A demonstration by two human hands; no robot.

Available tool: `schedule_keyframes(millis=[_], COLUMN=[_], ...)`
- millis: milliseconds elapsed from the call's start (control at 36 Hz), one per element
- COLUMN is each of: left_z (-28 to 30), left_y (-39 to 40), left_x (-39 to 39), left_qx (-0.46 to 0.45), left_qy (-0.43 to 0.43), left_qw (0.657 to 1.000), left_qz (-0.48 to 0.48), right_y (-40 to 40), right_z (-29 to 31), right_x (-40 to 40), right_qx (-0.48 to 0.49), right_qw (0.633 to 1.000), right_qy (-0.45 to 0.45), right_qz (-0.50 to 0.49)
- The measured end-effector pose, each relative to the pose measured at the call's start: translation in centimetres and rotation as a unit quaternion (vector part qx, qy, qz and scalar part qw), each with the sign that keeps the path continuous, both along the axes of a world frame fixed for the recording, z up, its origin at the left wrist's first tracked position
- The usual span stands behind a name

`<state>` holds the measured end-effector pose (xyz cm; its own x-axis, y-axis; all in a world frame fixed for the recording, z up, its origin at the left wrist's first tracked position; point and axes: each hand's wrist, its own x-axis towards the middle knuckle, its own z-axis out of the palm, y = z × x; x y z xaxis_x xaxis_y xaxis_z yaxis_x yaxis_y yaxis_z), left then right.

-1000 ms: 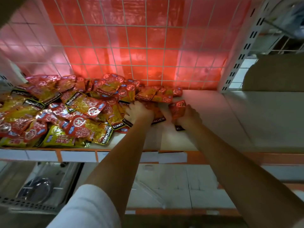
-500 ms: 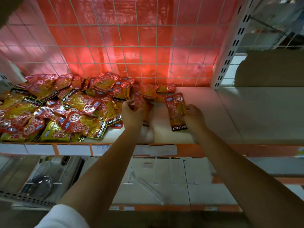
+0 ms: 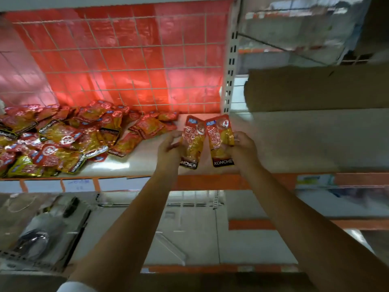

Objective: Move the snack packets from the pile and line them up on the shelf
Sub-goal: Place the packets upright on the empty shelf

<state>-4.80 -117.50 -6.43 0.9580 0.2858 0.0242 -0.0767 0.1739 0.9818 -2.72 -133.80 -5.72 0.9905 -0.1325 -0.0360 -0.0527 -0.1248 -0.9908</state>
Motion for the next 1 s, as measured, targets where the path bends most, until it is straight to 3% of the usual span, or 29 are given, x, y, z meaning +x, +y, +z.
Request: schedule_keyframes(millis=[222, 556, 1000], left_z=[0.0, -0.1, -0.6], left_y=[-13.2, -27.9, -46.4], left_x=[-1.3, -0.3, 5.9], left_qx=[-0.06, -0.123, -0.147], left_qy=[0.022, 0.032, 0.03], left_qw=[0.994, 0.977, 0.964], left_qz=[-0.084, -0.169, -0.218], right_y=[-13.4, -28.1, -45.5], right_z=[0.7, 0.1, -0.3], right_x=[-3.3, -5.5, 0.0], right_qx=[-0.001, -0.012, -0.026], right_qw=[0.999, 0.991, 0.976], right_qy=[-0.037, -0.071, -0.073], right_qz=[-0.015, -0.117, -0.204])
